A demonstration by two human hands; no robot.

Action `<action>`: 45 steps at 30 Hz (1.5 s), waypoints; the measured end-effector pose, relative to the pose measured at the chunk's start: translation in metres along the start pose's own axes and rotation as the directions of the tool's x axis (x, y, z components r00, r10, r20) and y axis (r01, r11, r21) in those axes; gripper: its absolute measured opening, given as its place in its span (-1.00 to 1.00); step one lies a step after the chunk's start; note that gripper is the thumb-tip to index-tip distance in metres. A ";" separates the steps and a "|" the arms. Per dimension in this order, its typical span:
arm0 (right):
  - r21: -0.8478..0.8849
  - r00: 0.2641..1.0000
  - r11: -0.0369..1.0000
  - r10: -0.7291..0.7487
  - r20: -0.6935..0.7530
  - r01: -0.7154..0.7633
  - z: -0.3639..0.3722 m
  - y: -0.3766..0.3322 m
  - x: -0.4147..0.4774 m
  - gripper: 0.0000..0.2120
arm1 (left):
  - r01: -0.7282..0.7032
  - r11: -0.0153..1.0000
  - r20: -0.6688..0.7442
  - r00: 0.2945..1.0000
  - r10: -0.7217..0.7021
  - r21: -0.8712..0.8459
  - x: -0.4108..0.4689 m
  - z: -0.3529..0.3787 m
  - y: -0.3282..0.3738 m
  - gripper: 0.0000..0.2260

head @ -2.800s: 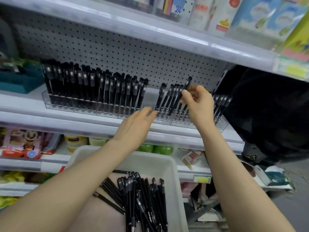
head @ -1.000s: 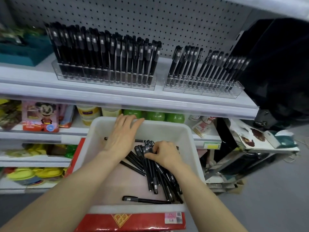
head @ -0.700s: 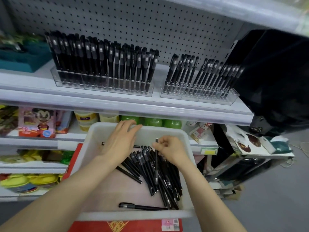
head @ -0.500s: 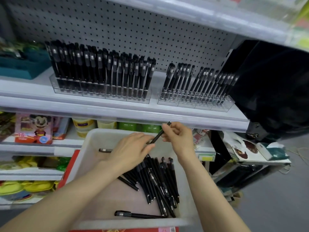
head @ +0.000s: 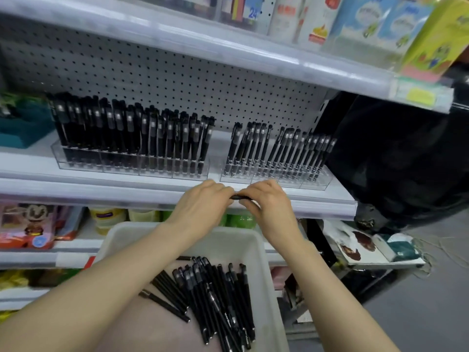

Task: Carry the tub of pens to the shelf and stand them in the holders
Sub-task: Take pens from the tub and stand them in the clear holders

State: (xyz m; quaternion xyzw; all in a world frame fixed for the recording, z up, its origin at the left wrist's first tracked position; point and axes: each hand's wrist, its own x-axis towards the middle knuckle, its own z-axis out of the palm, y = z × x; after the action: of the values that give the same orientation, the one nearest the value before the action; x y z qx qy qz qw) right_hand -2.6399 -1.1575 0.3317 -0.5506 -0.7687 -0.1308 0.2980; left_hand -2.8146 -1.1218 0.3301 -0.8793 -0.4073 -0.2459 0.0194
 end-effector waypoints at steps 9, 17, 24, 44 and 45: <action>0.350 0.862 0.823 0.501 -0.077 -0.447 -0.037 0.043 0.050 -0.94 | 0.065 0.998 -0.110 0.992 -0.068 -0.025 0.037 0.004 -0.014 -0.52; 0.437 0.843 0.782 0.529 -0.092 -0.444 -0.013 0.039 0.102 -0.86 | 0.008 0.993 -0.063 0.998 -0.001 0.116 0.050 0.029 -0.025 -0.39; 0.266 0.854 0.820 0.519 0.027 -0.507 0.015 0.042 0.094 -0.77 | 0.013 0.996 -0.078 0.997 -0.006 0.090 0.051 0.028 -0.025 -0.44; 0.381 0.824 0.751 0.563 0.058 -0.540 0.035 -0.008 0.006 -0.95 | 0.037 0.999 -0.050 0.998 -0.037 0.007 -0.072 0.041 -0.056 -0.63; 0.378 0.825 0.747 0.558 0.093 -0.547 0.042 -0.015 -0.006 -0.95 | 0.034 0.999 -0.026 0.999 -0.033 0.011 -0.084 0.047 -0.059 -0.62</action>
State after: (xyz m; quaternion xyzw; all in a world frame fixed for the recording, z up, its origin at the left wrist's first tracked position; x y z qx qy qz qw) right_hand -2.6653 -1.1451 0.2967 -0.6810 -0.5775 0.1111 0.4364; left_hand -2.8840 -1.1304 0.2414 -0.8690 -0.4231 -0.2553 0.0255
